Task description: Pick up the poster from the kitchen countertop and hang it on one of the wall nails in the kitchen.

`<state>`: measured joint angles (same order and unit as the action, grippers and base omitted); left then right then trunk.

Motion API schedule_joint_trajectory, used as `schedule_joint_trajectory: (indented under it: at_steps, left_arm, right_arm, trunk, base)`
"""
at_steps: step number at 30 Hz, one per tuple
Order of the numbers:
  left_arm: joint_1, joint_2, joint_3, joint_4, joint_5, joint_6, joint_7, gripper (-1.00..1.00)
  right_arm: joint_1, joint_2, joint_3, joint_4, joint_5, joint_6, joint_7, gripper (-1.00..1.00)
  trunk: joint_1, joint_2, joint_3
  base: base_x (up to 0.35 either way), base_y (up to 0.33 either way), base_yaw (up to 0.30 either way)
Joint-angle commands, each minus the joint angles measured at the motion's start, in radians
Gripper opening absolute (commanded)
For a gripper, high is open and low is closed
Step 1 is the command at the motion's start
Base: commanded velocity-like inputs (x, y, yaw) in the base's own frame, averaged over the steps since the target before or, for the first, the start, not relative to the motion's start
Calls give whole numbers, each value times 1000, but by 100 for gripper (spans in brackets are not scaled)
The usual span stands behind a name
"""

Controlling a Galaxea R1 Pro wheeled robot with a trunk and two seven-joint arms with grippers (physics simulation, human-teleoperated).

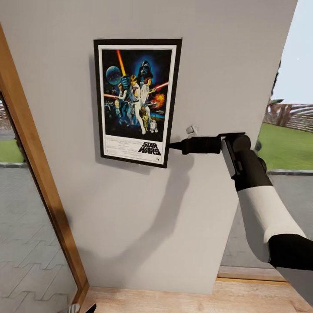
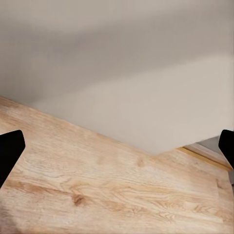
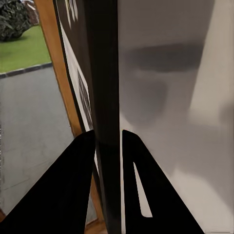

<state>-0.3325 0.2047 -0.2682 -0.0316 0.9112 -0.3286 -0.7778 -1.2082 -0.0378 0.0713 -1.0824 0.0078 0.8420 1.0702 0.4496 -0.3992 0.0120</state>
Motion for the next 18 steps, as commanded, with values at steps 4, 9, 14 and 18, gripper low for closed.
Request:
schedule_joint_trajectory:
  at_steps: [4,9,14,18]
  left_arm:
    - [0,0,-9,1,6,-6,-1,100]
    - [0,0,-9,1,6,-6,-1,100]
    - [0,0,-9,1,6,-6,-1,100]
    - [0,0,-9,1,6,-6,-1,100]
  right_arm:
    - [12,-1,1,-6,-2,5,3,-100]
    - [33,-1,1,-34,-1,3,2,-100]
    - [44,-2,1,-45,-1,3,2,-100]
    - [54,-2,1,-48,-1,3,2,-100]
  trunk:
    - [0,-1,0]
    - [0,-1,0]
    - [0,-1,0]
    - [0,-1,0]
  base:
    - [0,0,0]
    - [0,0,0]
    - [0,0,0]
    - [0,0,0]
